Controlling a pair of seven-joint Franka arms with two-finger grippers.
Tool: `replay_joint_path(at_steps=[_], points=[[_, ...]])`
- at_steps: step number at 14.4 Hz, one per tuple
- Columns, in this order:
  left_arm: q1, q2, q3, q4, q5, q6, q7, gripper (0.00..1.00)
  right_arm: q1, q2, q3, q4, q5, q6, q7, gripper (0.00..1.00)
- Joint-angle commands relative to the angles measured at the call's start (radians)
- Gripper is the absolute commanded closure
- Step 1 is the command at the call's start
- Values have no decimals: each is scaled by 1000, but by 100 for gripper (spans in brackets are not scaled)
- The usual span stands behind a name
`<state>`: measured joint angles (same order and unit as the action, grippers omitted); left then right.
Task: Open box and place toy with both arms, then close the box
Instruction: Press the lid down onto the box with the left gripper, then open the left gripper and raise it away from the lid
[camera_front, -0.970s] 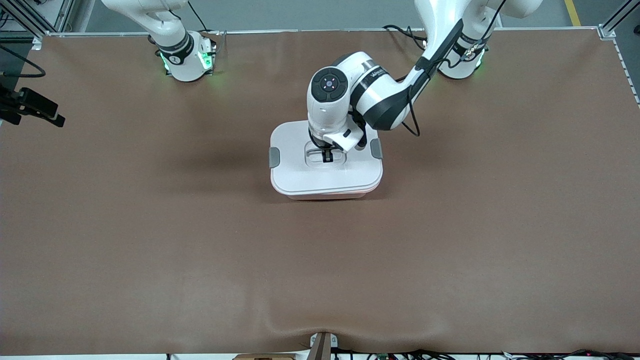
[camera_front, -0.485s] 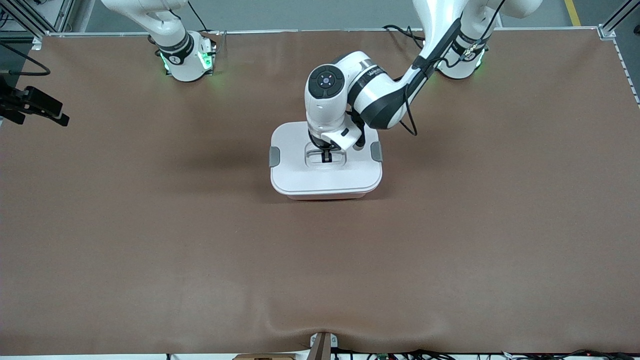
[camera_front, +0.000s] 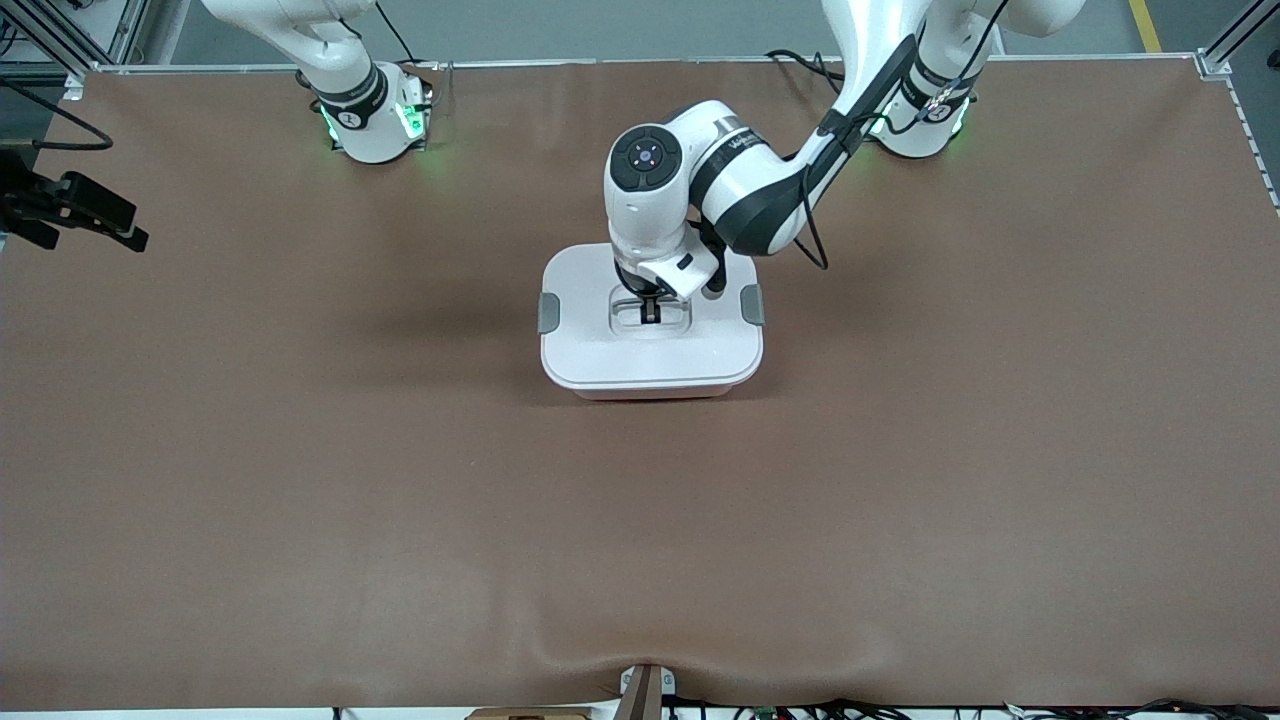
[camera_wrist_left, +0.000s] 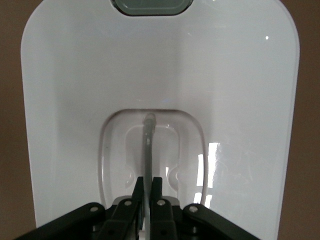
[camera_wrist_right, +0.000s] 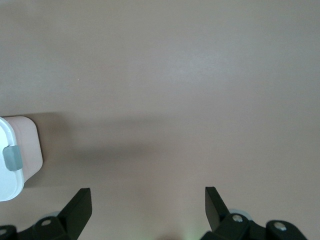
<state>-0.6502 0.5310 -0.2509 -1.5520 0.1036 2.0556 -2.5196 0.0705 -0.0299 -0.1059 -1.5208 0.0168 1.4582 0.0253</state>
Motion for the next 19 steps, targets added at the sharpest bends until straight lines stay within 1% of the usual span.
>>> replay_joint_path(at_steps=[1,7,8,9,10,12,14,17,19], points=[[-8,17,1,-2,36,20,-10,100,2,-8,3,8,-18,-15,13,0],[-19,29,-2,-7,51,18,-13,100,-17,2,-1,7,-18,-6,15,0],[-17,27,-2,-3,51,11,-16,98,-23,2,-1,7,-18,-4,16,0],[-16,23,-2,3,51,8,-9,51,-24,2,-1,7,-18,-4,16,0],[-11,18,-2,9,51,5,-10,1,-26,10,-1,7,-17,-3,15,0],[-9,11,-1,12,56,-6,8,0,-25,19,-1,7,-17,2,16,0],[0,-25,7,20,57,-44,56,0,-23,22,-1,7,-12,4,16,0],[27,-46,10,64,56,-126,116,0,-25,22,-1,7,-5,5,16,0],[66,-72,9,85,57,-169,166,0,-26,24,-1,7,-3,5,15,0]])
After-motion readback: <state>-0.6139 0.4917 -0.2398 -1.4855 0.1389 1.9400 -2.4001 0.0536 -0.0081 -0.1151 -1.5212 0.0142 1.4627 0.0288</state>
